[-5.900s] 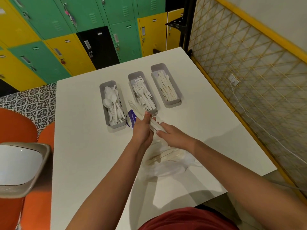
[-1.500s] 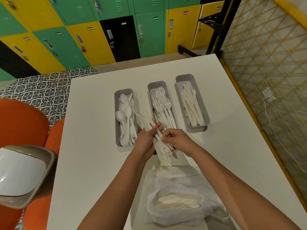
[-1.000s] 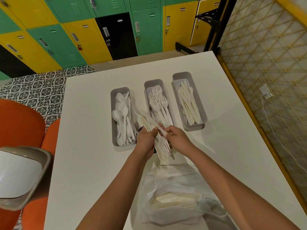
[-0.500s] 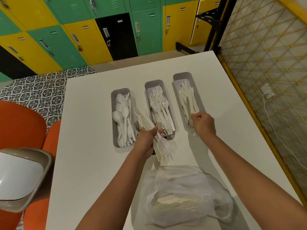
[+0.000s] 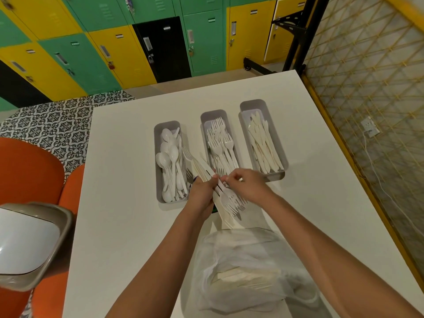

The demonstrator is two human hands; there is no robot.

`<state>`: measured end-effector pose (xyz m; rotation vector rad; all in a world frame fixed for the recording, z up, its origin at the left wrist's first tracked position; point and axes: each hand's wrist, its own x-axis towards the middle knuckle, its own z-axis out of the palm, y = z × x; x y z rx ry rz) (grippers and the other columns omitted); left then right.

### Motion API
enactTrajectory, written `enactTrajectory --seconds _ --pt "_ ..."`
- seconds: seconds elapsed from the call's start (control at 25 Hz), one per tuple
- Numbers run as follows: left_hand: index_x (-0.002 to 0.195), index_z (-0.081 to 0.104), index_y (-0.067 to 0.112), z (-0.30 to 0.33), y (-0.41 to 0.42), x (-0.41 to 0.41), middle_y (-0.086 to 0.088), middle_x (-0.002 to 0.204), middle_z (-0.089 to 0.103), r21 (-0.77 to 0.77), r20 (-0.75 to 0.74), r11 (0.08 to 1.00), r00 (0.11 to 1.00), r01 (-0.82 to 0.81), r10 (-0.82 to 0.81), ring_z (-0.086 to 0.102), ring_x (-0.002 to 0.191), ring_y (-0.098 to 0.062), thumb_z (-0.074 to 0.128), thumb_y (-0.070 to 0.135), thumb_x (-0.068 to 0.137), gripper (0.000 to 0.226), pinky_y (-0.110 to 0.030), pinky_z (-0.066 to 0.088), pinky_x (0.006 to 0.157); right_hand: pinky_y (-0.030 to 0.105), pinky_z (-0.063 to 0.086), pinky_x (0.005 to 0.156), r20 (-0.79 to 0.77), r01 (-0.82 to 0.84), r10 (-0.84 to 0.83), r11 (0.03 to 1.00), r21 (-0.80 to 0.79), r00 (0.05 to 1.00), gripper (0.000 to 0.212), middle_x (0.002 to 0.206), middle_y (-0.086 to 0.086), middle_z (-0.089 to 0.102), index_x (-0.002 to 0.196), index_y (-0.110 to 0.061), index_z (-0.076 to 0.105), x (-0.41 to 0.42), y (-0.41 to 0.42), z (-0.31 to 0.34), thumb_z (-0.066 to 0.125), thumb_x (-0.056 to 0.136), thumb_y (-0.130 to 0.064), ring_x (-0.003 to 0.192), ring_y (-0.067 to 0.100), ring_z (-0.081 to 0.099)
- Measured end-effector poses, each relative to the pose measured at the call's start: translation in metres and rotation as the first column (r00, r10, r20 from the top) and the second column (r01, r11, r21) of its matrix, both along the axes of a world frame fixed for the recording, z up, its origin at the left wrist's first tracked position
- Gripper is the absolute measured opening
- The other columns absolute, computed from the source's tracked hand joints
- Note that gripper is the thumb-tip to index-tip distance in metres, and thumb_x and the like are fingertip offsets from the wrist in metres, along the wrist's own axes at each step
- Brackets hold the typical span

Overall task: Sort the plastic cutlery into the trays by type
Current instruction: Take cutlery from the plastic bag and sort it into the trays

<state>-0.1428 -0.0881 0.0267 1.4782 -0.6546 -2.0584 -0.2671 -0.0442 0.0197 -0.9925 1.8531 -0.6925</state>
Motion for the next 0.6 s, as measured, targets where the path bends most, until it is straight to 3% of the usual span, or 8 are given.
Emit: enactTrajectory --seconds 0.12,0.24,0.32,0.44,0.6 --pt "0.123 0.049 0.002 0.001 -0.001 0.001 -0.010 0.092 0.065 0.001 -0.043 0.997 0.997 -0.071 0.071 0.064 0.085 -0.017 0.044 0.003 0.097 0.026 -0.031 0.053 0.071 0.021 0.042 0.067 0.075 -0.111 0.105 0.990 0.090 0.992 0.018 0.096 -0.001 0.059 0.105 -0.018 0.061 0.012 0.004 -0.001 0.051 0.090 -0.013 0.085 0.014 0.056" --pt "0.108 0.053 0.007 0.002 -0.002 0.004 -0.008 0.091 0.065 -0.001 -0.073 0.996 0.993 -0.090 0.089 0.066 0.079 -0.014 0.042 0.004 0.098 0.016 -0.029 0.053 0.066 0.024 0.038 0.060 0.045 -0.170 0.166 0.981 0.095 0.985 0.012 0.074 0.000 0.052 0.083 -0.017 0.059 0.011 0.007 -0.001 0.054 0.087 -0.007 0.066 0.013 0.049" --pt "0.098 0.055 0.009 0.000 -0.003 0.007 -0.006 0.086 0.063 0.008 -0.077 0.997 0.994 -0.079 0.080 0.065 0.067 -0.014 0.043 0.007 0.098 0.013 -0.026 0.053 0.059 0.027 0.041 0.059 0.023 -0.069 0.068 0.996 0.057 0.997 0.016 0.065 0.000 0.044 0.072 -0.012 0.052 0.008 0.006 -0.002 0.054 0.086 -0.004 0.059 0.015 0.045" --pt "0.096 0.055 0.008 -0.006 -0.006 0.012 -0.002 0.074 0.056 0.039 -0.006 0.998 0.999 -0.046 0.046 0.052 0.053 -0.012 0.040 0.012 0.100 0.015 -0.025 0.047 0.048 0.035 0.053 0.057 0.062 0.161 -0.162 0.987 0.015 0.985 0.015 0.061 0.002 0.041 0.075 -0.006 0.049 0.001 0.000 -0.002 0.057 0.087 -0.006 0.053 0.021 0.054" --pt "0.087 0.054 0.008 -0.012 -0.007 0.015 0.000 0.054 0.039 0.150 -0.060 0.988 0.997 -0.040 0.050 0.028 0.035 -0.010 0.035 0.006 0.094 0.021 -0.020 0.030 0.036 0.027 0.043 0.050 -0.108 0.108 -0.102 0.993 0.051 0.989 0.032 0.058 0.004 0.040 0.061 -0.009 0.041 -0.009 -0.016 -0.005 0.058 0.087 -0.011 0.047 0.020 0.045"
